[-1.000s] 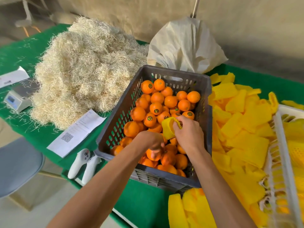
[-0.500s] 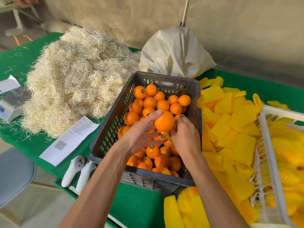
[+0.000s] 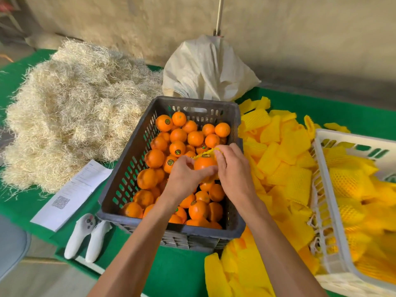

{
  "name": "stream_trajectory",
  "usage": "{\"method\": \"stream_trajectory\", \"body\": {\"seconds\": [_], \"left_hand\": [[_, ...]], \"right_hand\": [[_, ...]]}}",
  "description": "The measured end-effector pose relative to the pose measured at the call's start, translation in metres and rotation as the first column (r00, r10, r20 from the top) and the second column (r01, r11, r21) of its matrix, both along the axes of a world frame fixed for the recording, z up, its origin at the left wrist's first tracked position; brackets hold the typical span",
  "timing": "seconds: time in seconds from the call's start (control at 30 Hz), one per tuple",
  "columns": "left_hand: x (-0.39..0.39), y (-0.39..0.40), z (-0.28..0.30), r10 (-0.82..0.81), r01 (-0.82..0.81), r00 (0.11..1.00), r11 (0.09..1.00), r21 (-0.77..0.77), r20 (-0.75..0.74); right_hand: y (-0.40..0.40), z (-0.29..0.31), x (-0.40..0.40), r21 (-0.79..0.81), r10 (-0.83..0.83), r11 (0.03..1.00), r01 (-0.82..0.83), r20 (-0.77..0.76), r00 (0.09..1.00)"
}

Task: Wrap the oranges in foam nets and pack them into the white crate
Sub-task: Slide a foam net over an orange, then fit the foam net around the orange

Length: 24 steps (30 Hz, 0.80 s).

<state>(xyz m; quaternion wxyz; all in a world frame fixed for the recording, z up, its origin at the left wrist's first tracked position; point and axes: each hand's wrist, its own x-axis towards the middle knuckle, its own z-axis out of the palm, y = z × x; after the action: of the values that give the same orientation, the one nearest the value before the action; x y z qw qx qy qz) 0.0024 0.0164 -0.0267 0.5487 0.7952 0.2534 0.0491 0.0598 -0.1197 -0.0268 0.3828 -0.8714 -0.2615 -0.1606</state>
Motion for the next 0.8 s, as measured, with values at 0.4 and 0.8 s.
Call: {"method": "stream_trajectory", "body": {"seconds": [0.4,0.8], "left_hand": [[0.027,-0.021,0.013,0.010,-0.015,0.999,0.994,0.106,0.053],[0.040,-0.050,0.025,-0.180,0.200,0.980,0.876,-0.439,0.087]], "right_hand": [[-0.022,0.000,-0.009,-0.015,0.008,1.000,-0.006,0.163,0.987],[-0.043,0.008,0.002,0.006,-0.161,0.986,0.169,-0.272,0.949]]}}
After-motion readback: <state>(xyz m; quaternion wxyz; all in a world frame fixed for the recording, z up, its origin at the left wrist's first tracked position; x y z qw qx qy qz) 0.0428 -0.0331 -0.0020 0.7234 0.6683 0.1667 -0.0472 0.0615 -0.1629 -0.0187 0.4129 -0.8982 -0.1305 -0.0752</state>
